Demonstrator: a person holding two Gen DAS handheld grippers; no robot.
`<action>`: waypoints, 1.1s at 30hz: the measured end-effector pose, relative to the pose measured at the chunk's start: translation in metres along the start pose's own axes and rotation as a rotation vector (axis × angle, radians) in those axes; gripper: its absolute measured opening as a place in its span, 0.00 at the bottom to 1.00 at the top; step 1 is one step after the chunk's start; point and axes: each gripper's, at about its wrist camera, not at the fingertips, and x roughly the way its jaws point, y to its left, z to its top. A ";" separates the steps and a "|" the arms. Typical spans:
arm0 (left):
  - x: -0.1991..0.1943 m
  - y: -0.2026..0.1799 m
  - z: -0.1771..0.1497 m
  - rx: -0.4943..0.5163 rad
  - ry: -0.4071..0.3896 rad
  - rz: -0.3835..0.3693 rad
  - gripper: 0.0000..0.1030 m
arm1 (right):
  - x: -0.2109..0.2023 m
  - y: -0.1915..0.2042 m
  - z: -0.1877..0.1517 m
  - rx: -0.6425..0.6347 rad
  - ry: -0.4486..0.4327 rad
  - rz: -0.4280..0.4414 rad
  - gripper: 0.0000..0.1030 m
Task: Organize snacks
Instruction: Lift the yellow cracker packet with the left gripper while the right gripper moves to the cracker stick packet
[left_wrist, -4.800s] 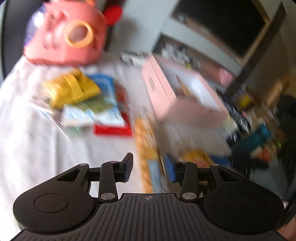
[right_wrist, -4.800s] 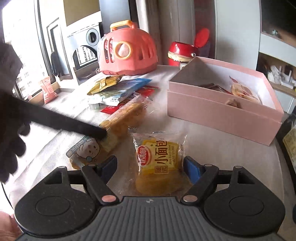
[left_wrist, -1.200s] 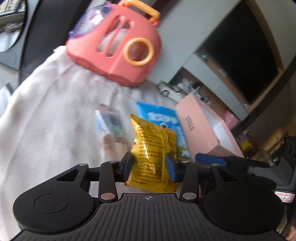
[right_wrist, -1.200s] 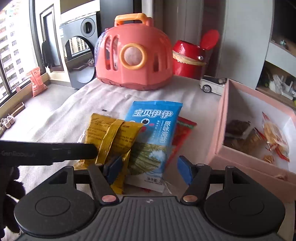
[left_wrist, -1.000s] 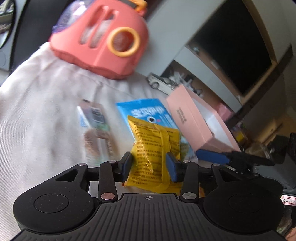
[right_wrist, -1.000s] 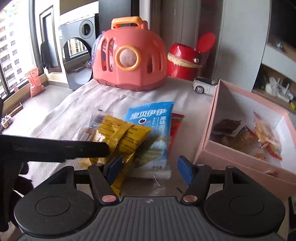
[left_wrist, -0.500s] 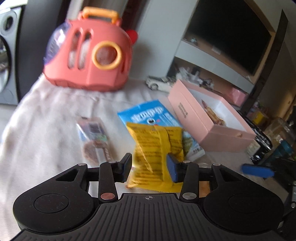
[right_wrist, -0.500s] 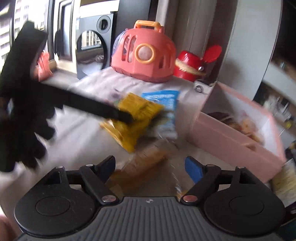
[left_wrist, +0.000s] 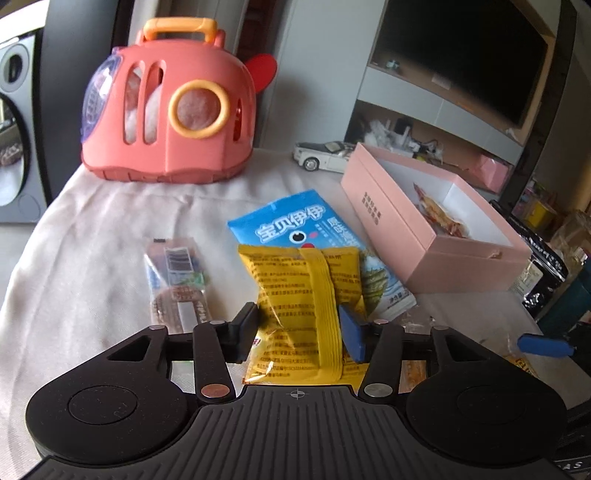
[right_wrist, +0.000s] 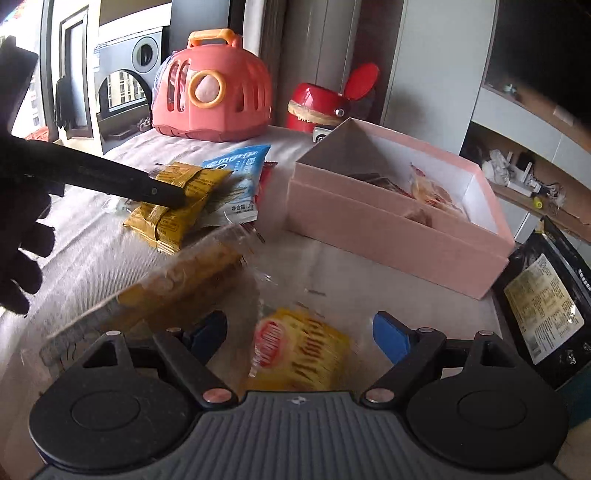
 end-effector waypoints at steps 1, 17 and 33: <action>0.000 0.001 0.000 -0.008 0.004 -0.006 0.54 | -0.002 -0.002 -0.001 0.006 -0.004 0.006 0.84; -0.056 -0.001 0.001 -0.096 -0.060 -0.133 0.46 | -0.025 -0.014 -0.009 0.064 -0.022 0.047 0.84; -0.091 0.014 -0.039 -0.124 0.034 -0.033 0.46 | -0.031 0.025 0.023 0.109 -0.027 0.212 0.85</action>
